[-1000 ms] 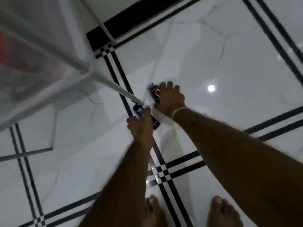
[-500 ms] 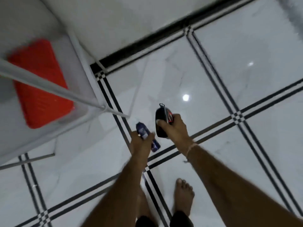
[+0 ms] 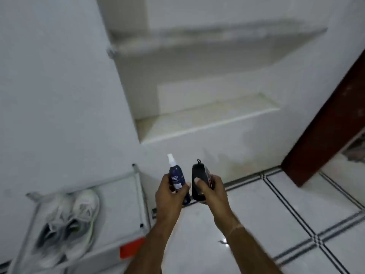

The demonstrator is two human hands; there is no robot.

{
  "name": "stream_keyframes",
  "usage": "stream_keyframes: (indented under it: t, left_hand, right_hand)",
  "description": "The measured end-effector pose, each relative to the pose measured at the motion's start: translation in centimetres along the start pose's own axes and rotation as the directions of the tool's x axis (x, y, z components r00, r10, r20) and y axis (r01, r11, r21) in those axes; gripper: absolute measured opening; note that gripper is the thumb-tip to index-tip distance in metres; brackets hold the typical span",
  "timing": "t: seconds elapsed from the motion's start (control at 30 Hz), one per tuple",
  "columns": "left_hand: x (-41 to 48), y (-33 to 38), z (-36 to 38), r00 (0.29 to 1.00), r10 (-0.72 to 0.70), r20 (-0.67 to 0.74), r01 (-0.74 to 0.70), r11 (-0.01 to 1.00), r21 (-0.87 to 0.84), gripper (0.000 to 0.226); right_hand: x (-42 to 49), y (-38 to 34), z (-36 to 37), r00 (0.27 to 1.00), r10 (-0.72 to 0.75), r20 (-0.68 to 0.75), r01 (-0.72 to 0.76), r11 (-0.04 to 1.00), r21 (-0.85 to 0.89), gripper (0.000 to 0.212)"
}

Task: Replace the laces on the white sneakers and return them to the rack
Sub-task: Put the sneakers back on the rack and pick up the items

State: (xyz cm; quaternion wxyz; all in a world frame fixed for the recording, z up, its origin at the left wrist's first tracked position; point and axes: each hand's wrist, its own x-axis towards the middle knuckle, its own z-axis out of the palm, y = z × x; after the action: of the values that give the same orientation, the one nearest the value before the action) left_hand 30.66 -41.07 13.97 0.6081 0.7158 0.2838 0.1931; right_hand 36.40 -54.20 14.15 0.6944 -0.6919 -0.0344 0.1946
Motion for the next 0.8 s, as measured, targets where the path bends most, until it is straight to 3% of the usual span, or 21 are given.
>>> stream_keyframes:
  t: [0.3,0.47,0.6,0.7,0.8]
  left_hand:
    - [7.4,19.3,-6.5,0.92,0.343,-0.188,-0.362,0.929,-0.079,0.037]
    - [13.2,26.8,-8.5,0.856,0.473,-0.206,-0.494,0.867,-0.062,0.035]
    - [18.2,30.8,-8.1,0.84,0.5,-0.212,-0.522,0.85,-0.063,0.035]
    - [22.0,32.5,-7.4,0.825,0.515,-0.234,-0.538,0.842,-0.042,0.036]
    - [26.6,33.8,-6.8,0.806,0.528,-0.268,-0.549,0.836,-0.005,0.036]
  right_hand:
    - [3.0,-21.1,6.1,0.932,-0.348,0.103,0.347,0.937,0.024,0.037]
    - [6.7,-28.6,8.4,0.903,-0.427,0.053,0.427,0.904,0.011,0.032]
    - [11.7,-32.4,9.2,0.913,-0.408,0.008,0.408,0.912,-0.037,0.032]
    - [15.8,-34.6,9.7,0.907,-0.421,0.025,0.42,0.895,-0.15,0.035]
    - [21.1,-37.1,10.6,0.867,-0.496,0.051,0.482,0.808,-0.338,0.032]
